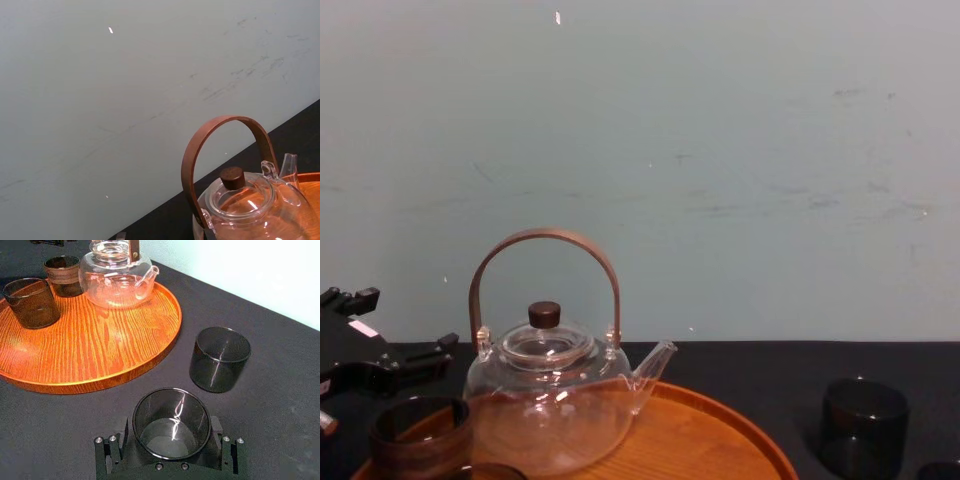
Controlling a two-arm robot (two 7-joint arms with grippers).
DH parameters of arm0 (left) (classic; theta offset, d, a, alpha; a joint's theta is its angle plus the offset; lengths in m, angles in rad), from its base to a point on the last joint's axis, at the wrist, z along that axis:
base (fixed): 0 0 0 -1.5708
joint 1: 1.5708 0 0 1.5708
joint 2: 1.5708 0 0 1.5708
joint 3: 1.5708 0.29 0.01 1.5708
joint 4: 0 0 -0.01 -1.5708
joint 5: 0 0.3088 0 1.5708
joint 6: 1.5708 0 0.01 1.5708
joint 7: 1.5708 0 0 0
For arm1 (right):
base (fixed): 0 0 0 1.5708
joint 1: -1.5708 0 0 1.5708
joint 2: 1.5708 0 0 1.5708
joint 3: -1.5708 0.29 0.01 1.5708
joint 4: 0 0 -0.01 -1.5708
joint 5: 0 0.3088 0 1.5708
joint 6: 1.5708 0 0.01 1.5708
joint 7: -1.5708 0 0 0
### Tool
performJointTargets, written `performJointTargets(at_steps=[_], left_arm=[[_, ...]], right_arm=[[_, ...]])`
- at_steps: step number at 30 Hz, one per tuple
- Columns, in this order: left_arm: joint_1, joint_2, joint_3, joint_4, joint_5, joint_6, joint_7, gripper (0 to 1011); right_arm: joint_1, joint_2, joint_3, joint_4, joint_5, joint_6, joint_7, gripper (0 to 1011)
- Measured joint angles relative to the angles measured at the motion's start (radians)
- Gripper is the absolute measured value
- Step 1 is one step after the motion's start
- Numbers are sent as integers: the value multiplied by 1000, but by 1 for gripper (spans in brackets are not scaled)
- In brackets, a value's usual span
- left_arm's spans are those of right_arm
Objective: Pick up the glass from the table and place it on the tray.
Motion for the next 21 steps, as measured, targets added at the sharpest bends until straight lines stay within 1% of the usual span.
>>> performJointTargets(at_steps=[5,17,19,21], left_arm=[[0,0,0,0,0,0,0,1001],[0,0,0,0,0,0,0,1002],[0,0,0,0,0,0,0,1001],[0,0,0,0,0,0,0,1001]], right_arm=[[13,-6,-12,5,-17,4,-13,1002],[11,-5,-10,5,-14,4,-12,1002],[11,-5,-10,4,-14,4,-11,961],[11,-5,-10,4,-13,4,-11,943]])
